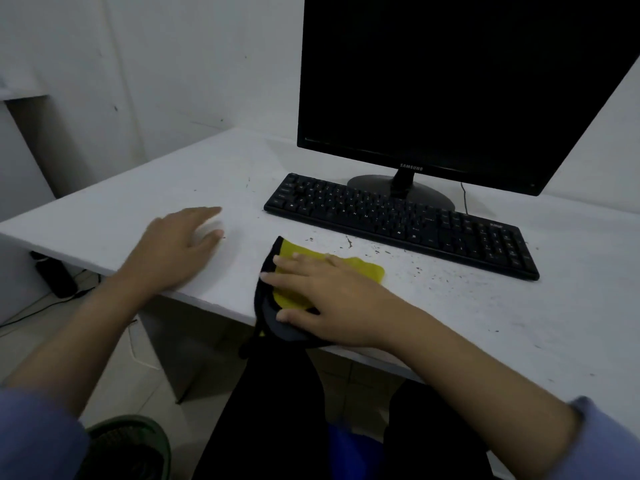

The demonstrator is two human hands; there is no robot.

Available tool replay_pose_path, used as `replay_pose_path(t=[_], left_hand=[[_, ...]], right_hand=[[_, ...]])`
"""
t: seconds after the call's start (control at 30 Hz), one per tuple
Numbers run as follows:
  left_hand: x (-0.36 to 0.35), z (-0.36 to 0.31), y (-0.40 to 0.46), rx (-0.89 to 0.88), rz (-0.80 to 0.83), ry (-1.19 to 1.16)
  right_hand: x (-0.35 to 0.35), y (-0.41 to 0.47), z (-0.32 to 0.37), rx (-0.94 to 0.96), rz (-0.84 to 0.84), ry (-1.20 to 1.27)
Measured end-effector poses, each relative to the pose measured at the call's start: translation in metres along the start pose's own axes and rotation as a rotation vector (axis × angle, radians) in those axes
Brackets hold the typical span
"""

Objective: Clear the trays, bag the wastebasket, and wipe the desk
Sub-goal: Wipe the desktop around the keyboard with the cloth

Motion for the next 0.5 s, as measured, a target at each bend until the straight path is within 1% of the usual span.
replay_pose_path(t=[0.07,0.17,0.37,0.5], left_hand=[[0.0,0.025,0.001,0.061,0.07,0.078],[-0.006,0.035,0.003,0.079,0.117,0.102],[-0.007,0.035,0.003,0.092,0.032,0.112],[-0.005,0.036,0.002,0.086,-0.01,0.03]], right_hand=[[-0.013,0.014,-0.005,-0.051,0.062,-0.105],[-0.026,0.021,-0.004,-0.079,0.067,-0.12],[-0.031,0.033,0.012,-0.004,0.046,-0.059],[-0.032,0.055,0.041,0.041,0.027,-0.041]])
Point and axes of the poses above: each hand's wrist, its own y-axis towards the middle knuckle, its own x-axis out of the back of the hand, z = x × y, the point moved 5 cm from there along y, towards the middle knuckle, and after that the axes turned 13 degrees about -x, right-handed, at the moved point
